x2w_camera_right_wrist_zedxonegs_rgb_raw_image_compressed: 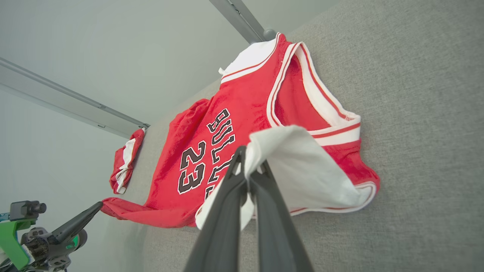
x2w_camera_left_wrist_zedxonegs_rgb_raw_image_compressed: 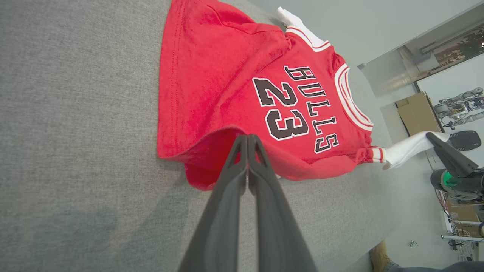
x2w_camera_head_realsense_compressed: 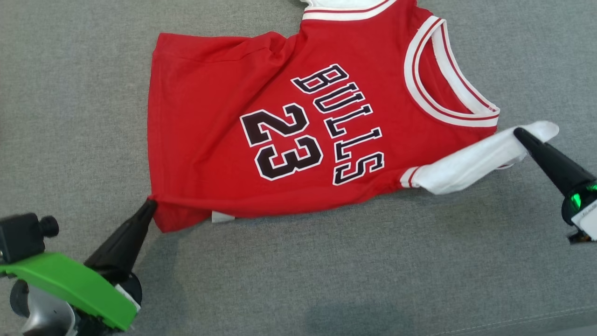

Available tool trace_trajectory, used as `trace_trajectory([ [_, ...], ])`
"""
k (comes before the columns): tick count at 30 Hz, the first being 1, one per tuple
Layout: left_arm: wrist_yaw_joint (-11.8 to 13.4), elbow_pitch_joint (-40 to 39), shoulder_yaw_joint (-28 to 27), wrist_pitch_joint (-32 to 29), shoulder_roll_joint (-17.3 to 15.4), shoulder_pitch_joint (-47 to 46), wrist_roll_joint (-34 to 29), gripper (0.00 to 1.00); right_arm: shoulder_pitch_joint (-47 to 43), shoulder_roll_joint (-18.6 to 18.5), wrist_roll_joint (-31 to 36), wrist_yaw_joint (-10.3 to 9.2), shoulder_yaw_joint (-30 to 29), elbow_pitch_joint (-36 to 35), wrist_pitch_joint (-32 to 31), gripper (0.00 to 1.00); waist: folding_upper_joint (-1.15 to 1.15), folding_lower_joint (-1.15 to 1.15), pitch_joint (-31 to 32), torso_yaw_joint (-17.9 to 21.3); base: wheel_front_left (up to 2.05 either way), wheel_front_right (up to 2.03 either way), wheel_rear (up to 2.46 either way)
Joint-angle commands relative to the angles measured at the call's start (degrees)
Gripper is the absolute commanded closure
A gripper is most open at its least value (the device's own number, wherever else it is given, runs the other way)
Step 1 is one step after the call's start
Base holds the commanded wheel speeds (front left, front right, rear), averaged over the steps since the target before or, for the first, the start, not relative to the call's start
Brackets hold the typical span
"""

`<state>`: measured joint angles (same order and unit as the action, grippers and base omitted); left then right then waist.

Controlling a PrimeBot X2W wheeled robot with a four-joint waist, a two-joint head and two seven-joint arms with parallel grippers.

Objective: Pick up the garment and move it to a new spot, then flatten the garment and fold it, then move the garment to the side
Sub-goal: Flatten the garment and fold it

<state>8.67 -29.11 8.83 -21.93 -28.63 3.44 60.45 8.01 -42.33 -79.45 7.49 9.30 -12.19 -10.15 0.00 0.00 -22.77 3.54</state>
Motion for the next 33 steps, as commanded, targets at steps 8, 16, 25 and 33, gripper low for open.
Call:
trace_trajectory([
  [8, 0.96, 10.30, 1.81, -6.44, -0.64, -15.52, 1.76, 1.00, 15.75, 3.14, 4.13, 0.01, 4.40, 11.20, -6.63, 1.00, 0.00, 0.00, -1.87, -1.43, 0.00, 0.00, 0.00],
  [16, 0.93, 19.68, 5.20, -9.79, 0.14, -24.85, 0.24, 1.00, 25.38, 7.41, 8.81, 0.01, 8.03, 18.81, -9.20, 1.00, 0.00, 0.00, -3.53, -1.03, 0.00, 0.00, 0.00],
  [25, 0.49, 29.16, 7.24, -11.82, 0.47, -32.26, -1.40, 1.00, 32.74, 9.94, 14.73, 0.01, 13.38, 24.70, -9.98, 1.00, 0.00, 0.00, -4.41, -0.43, 0.00, 0.00, 0.00],
  [33, 0.04, 33.54, 7.48, -10.15, 1.62, -33.46, -1.87, 0.00, 37.04, 11.42, 21.70, 0.00, 18.00, 28.45, -3.94, 0.00, 0.00, 0.00, -3.66, -0.03, 0.00, 0.00, 0.00],
])
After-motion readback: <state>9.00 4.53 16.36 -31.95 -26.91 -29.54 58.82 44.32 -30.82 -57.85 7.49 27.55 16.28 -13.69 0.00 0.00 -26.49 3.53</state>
